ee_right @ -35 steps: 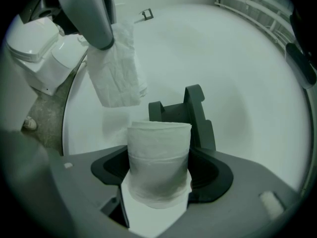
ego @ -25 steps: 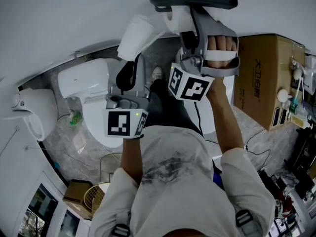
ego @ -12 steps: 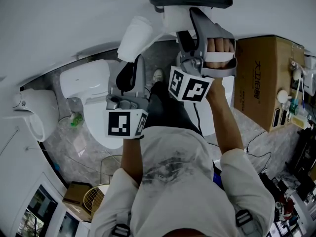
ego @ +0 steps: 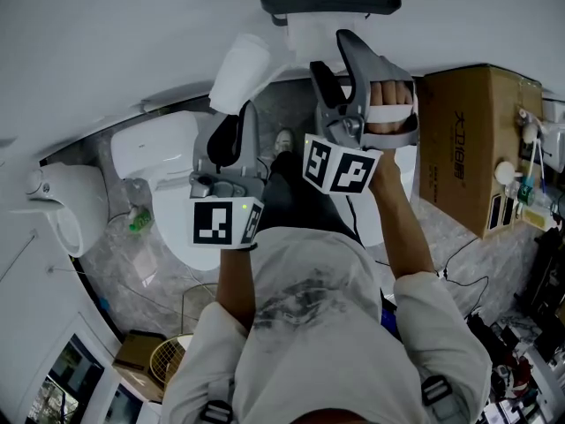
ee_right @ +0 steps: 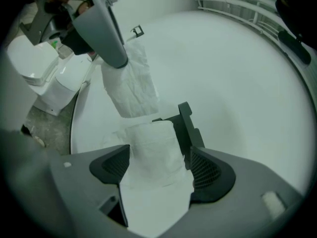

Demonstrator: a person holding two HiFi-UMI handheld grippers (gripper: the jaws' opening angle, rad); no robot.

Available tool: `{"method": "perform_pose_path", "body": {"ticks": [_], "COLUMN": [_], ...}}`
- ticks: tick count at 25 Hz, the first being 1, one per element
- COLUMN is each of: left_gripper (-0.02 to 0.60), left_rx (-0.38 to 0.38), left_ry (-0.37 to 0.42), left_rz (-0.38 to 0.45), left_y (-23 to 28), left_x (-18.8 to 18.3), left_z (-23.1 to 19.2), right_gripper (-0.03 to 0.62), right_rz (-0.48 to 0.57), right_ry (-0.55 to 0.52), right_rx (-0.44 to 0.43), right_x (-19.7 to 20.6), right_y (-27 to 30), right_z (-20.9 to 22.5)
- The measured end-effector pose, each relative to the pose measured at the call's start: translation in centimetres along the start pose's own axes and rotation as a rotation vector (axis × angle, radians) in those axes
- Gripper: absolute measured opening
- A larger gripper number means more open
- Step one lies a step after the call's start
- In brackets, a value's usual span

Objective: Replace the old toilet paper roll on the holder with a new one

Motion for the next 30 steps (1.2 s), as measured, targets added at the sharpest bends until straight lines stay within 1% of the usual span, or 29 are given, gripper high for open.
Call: {"method": "perform_pose_path", "body": {"ticks": [4, 6, 13, 18, 21, 25, 30], "left_gripper": [0.015, 0.015, 0.015, 0.015, 0.015, 0.015, 0.015], "left_rx": [0.0, 0.001, 0.007, 0.009, 0.012, 0.019, 0.036], "left_ry": [0.008, 0.013, 0.032, 0.048, 0.056, 0.062, 0.082], "left_rz": [0.008, 0.012, 0.026, 0.035, 0.045, 0.053, 0.066], "left_y": [-0.4, -0.5, -0.8, -1.0, -1.1, -1.1, -1.0], "left_x": [-0.7, -1.0, -2.2, -3.2, -3.9, -4.7, -5.9], "left_z": [0.3, 0.5, 1.1, 1.4, 1.7, 1.9, 2.8], "right_gripper": [0.383, 0.364, 0.243, 0.186, 0.135, 0.079, 0.018], "right_rz": [0.047, 0.076, 0.202, 0.284, 0.331, 0.379, 0.425], "right_ry": [0.074, 0.116, 0.3, 0.433, 0.509, 0.604, 0.709], "right_rx": [-0.021, -0.029, -0.037, -0.028, -0.012, 0.0, -0.01], "right_x": [-0.1, 0.0, 0.2, 0.9, 1.2, 1.5, 2.5], "right_y": [-1.2, -1.9, -4.5, -6.0, -7.0, -7.8, -9.0], "right_z": [0.0, 0.1, 1.2, 2.5, 3.4, 4.6, 5.7]}}
Point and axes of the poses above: the fingertips, and each gripper's own axes: y forward along the fingers, z to its right, x out of its underside, the point moved 8 cm from there along -y, backward along the fingers, and after that the axes turned 14 degrees about -x, right-handed, at the moved point
